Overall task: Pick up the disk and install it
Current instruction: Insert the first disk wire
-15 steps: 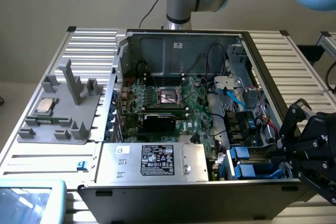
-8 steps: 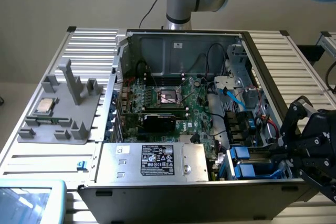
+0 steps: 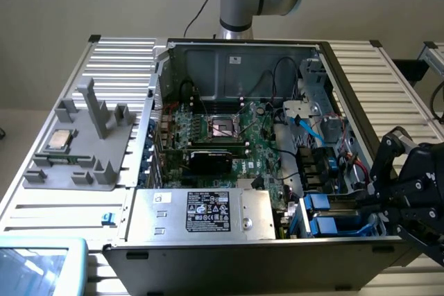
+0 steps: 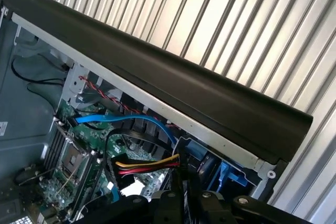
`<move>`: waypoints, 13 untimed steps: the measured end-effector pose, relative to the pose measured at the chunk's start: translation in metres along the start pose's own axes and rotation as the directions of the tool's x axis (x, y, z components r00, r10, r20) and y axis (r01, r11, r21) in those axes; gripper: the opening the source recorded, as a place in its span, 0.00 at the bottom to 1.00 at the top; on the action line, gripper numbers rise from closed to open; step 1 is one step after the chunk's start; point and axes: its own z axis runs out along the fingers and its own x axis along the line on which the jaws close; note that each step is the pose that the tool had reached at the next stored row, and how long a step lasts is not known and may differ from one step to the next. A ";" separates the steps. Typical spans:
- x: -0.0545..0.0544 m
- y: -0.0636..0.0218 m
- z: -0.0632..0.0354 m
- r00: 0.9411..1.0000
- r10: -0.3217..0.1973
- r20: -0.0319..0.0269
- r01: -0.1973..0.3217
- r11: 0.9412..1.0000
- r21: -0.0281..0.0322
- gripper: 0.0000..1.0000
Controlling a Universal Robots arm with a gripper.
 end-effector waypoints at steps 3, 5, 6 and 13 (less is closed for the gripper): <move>0.000 0.0000 0.0000 1.000 0.000 0.001 0.000 1.000 0.000 0.16; 0.000 0.0000 0.0000 1.000 0.000 0.001 0.000 1.000 0.000 0.16; 0.000 0.0000 0.0001 1.000 0.000 0.001 0.000 1.000 0.000 0.16; 0.000 0.0000 0.0001 1.000 0.000 0.001 0.000 1.000 0.000 0.16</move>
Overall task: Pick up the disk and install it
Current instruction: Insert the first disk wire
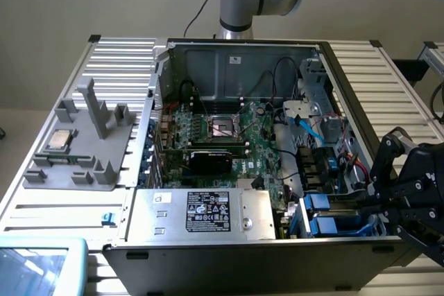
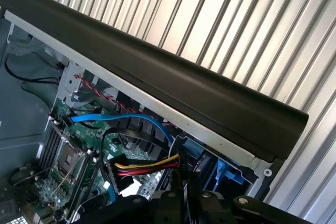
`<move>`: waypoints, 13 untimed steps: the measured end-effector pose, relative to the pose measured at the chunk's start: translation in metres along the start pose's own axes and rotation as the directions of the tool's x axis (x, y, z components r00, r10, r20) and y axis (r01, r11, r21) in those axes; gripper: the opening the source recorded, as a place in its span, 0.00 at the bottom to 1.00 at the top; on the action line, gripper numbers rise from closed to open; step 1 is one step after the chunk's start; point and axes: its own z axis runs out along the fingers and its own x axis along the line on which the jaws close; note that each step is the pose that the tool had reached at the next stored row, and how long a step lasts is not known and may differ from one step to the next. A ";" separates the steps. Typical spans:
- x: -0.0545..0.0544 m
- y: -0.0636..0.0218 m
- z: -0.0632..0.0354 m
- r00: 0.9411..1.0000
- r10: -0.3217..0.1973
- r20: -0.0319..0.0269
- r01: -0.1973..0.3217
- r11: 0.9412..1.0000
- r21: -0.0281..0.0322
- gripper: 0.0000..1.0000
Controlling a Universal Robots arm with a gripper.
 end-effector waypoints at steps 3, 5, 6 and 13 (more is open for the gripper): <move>0.000 0.0000 0.0000 1.000 0.000 -0.001 0.000 1.000 0.000 0.16; 0.000 0.0000 0.0000 1.000 0.000 -0.001 0.000 1.000 0.000 0.16; 0.000 -0.0001 0.0000 1.000 0.000 -0.001 0.000 1.000 0.000 0.16; 0.012 0.0046 -0.0012 1.000 0.002 0.012 -0.002 1.000 0.005 0.16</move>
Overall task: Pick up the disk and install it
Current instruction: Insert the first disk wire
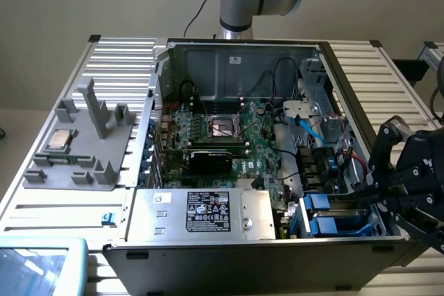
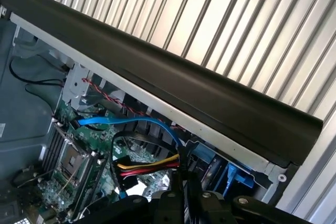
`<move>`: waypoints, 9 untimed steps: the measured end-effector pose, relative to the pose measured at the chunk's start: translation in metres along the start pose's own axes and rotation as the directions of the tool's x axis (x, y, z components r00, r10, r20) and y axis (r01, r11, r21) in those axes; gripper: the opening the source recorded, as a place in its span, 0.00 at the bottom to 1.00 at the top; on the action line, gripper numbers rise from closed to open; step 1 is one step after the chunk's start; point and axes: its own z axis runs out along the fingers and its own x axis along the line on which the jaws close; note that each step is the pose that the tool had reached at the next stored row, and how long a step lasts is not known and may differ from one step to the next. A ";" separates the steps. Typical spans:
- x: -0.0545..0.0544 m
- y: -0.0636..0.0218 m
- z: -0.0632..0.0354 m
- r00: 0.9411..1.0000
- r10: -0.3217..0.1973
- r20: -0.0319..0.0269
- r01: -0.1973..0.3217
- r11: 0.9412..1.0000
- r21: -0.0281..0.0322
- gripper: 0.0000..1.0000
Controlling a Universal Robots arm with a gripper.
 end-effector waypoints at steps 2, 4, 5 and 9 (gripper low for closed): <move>0.001 0.0003 -0.0002 1.000 0.003 0.014 -0.003 1.000 0.006 0.16; 0.001 0.0006 -0.0003 0.999 0.008 0.042 -0.008 1.000 0.017 0.16; 0.002 0.0008 -0.0001 0.998 0.010 0.059 -0.012 1.000 0.024 0.16; 0.003 0.0016 0.0006 0.994 0.017 0.106 -0.022 0.999 0.042 0.16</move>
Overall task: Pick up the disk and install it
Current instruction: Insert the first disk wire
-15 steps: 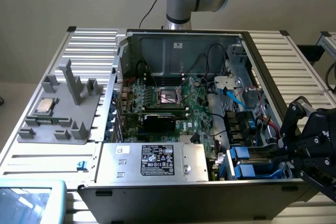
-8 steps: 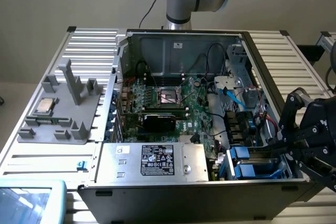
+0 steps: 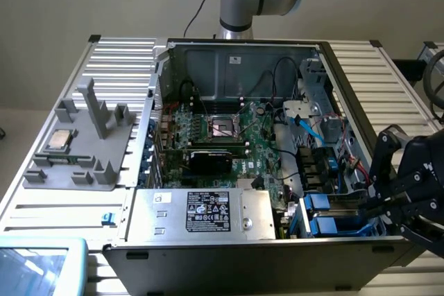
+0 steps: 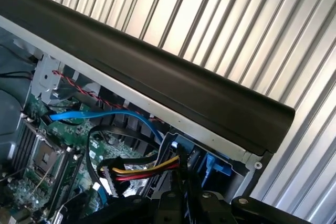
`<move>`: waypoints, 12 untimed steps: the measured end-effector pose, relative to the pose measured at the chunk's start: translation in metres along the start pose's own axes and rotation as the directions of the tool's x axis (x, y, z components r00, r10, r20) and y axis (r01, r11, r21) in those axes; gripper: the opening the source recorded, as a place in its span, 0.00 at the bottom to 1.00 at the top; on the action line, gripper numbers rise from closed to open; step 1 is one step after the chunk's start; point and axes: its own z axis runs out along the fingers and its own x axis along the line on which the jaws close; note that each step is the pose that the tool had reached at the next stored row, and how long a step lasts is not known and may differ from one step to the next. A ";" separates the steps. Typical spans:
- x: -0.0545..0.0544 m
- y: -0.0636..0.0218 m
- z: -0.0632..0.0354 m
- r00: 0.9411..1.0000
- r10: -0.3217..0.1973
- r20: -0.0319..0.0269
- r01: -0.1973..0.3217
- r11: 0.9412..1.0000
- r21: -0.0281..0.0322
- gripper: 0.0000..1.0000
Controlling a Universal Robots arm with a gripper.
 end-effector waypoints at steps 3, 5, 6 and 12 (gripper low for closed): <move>0.003 0.0012 0.0006 1.000 0.003 0.013 -0.003 1.000 0.006 0.16; 0.005 0.0024 0.0005 1.000 0.006 0.030 -0.006 1.000 0.013 0.16; 0.007 0.0030 0.0003 0.999 0.008 0.041 -0.008 1.000 0.018 0.16; 0.016 0.0065 -0.0017 0.995 0.017 0.099 -0.022 0.999 0.042 0.16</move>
